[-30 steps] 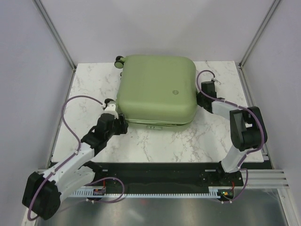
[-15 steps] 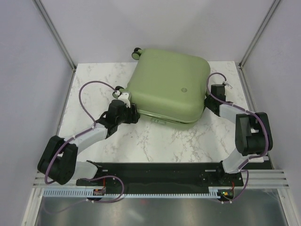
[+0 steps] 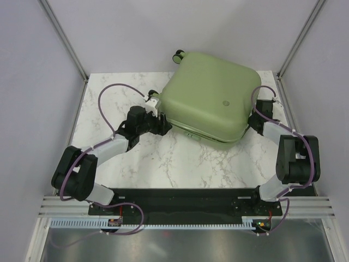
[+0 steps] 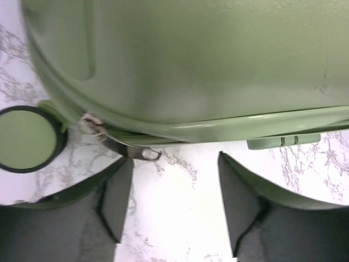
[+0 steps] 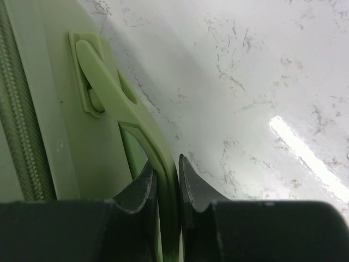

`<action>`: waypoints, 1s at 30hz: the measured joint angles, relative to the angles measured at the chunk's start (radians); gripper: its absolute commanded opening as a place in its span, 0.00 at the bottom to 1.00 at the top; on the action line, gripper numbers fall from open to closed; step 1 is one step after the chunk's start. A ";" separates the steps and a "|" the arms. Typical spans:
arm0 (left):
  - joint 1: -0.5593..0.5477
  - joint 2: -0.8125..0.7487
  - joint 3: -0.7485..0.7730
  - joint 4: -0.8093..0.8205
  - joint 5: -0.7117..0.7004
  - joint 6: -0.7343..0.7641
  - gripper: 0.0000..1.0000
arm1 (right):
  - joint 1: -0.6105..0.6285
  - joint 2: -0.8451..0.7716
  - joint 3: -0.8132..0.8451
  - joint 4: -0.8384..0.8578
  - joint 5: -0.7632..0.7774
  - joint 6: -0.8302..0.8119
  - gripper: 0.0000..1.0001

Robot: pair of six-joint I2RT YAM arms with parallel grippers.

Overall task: Pack the luggage
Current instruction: Zip the luggage at the center of the board.

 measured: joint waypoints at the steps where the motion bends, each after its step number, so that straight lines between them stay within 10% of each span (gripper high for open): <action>1: 0.011 -0.010 -0.005 -0.001 0.008 0.010 0.76 | 0.000 0.000 0.002 -0.003 -0.002 0.000 0.00; 18: 0.172 -0.043 -0.084 0.121 0.151 0.098 0.80 | -0.004 0.007 0.014 -0.021 -0.014 -0.005 0.00; 30: 0.172 0.092 -0.006 0.143 0.215 0.124 0.49 | -0.007 0.010 0.023 -0.032 -0.024 -0.006 0.00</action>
